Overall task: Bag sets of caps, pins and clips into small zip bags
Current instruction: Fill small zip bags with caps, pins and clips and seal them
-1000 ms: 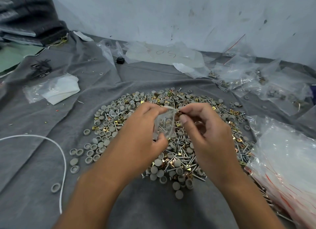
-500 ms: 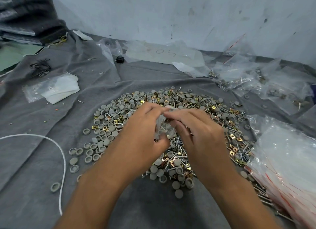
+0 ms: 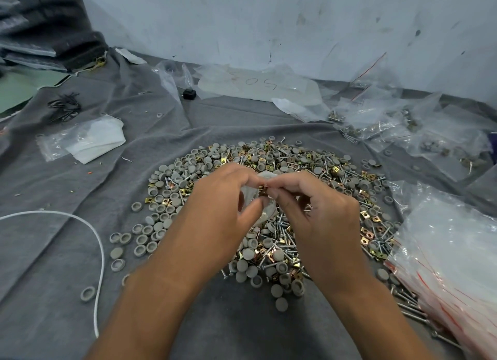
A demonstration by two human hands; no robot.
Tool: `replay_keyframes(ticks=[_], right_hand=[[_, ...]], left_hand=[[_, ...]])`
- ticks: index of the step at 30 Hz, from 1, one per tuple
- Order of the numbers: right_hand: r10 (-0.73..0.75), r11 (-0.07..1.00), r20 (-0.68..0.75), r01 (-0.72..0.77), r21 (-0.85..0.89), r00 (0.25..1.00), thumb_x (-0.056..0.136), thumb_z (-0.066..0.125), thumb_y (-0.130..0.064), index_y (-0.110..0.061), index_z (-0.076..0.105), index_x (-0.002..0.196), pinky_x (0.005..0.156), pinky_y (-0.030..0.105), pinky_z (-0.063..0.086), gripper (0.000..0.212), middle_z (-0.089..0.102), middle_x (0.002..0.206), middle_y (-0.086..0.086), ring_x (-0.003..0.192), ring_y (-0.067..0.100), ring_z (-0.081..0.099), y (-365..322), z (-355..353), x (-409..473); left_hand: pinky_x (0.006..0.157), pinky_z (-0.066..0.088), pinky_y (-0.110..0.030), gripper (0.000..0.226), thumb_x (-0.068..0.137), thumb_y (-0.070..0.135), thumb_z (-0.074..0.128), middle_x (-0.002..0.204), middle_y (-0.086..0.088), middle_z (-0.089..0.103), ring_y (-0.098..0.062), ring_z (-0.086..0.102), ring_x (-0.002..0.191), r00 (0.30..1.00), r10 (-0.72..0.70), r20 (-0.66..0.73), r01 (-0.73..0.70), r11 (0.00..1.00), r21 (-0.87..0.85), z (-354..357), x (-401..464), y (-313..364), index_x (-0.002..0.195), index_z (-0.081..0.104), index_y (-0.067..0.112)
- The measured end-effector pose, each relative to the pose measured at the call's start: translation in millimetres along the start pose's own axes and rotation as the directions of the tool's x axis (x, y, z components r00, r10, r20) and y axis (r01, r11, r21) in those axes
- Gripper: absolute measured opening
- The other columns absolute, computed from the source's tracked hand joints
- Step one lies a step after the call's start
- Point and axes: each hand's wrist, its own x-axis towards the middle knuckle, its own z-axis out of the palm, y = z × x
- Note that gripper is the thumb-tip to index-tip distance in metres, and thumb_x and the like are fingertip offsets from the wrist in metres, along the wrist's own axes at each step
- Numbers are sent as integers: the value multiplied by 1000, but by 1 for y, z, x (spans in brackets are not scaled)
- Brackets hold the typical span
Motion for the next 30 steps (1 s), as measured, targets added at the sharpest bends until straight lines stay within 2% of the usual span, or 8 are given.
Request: replay_keyframes(ticks=[2, 4, 10, 14, 17, 22, 27, 30], right_hand=[[0, 1000, -33, -1, -18, 999, 92, 73, -16, -19, 75, 103, 75, 5, 47, 12, 69, 93, -20, 87, -8, 67, 0, 0, 0], [12, 999, -39, -13, -32, 999, 92, 73, -18, -19, 75, 105, 78, 4, 47, 14, 68, 96, -21, 90, -8, 67, 0, 0, -1], [27, 998, -6, -27, -55, 1000, 95, 68, -17, -21, 74, 110, 82, 8, 45, 16, 68, 100, -18, 93, -4, 63, -1, 2, -1], [61, 998, -25, -62, -8, 998, 98, 64, -19, -21, 71, 109, 77, 7, 43, 13, 68, 100, -15, 92, -2, 62, -1, 0, 0], [68, 998, -30, -69, -6, 997, 99, 64, -18, -21, 71, 109, 76, 9, 44, 12, 68, 100, -13, 93, 0, 62, 1, -3, 3], [4, 999, -43, -6, -51, 999, 97, 65, -20, -17, 73, 108, 80, 14, 45, 14, 69, 100, -9, 94, 4, 62, 0, -4, 1], [-62, 993, -34, 58, -102, 998, 97, 64, -22, -19, 73, 107, 85, 10, 39, 14, 64, 101, -18, 99, 3, 56, -1, -1, 1], [-74, 984, 6, 74, -164, 997, 97, 66, -25, -19, 74, 107, 87, 11, 36, 14, 68, 102, -12, 99, 11, 57, 2, 1, 1]], left_hand=[[71, 41, -6, 6, 85, 46, 63, 99, 24, 61, 9, 54, 90, 999, -33, -41, 33, 999, -3, -1, 0, -1, 89, 65, 41], [74, 40, -3, 9, 86, 44, 68, 95, 23, 62, 8, 56, 90, 997, -53, -57, 53, 999, 7, -2, 0, -2, 80, 61, 40], [77, 38, -3, 11, 86, 43, 67, 84, 22, 58, 5, 55, 89, 997, -69, -38, 70, 997, 33, -4, -1, 0, 79, 60, 39], [74, 42, -12, 13, 84, 39, 67, 80, 19, 56, 0, 55, 84, 997, -76, -29, 76, 997, 21, -5, -2, 2, 76, 58, 37], [72, 38, -5, 7, 83, 40, 66, 81, 24, 53, 8, 52, 89, 997, -72, -20, 73, 996, 54, -5, -2, 3, 84, 59, 40], [79, 30, 6, 19, 85, 38, 72, 87, 32, 50, 25, 45, 92, 997, -63, -46, 66, 996, 53, -6, -1, 2, 103, 67, 37], [77, 30, 7, 24, 84, 33, 74, 88, 33, 49, 22, 47, 91, 997, -52, -54, 55, 997, 45, -7, -2, 6, 108, 69, 35], [75, 32, 5, 29, 85, 22, 74, 88, 31, 51, 17, 51, 90, 997, -42, -66, 45, 998, 36, -8, -1, 9, 112, 71, 31]])
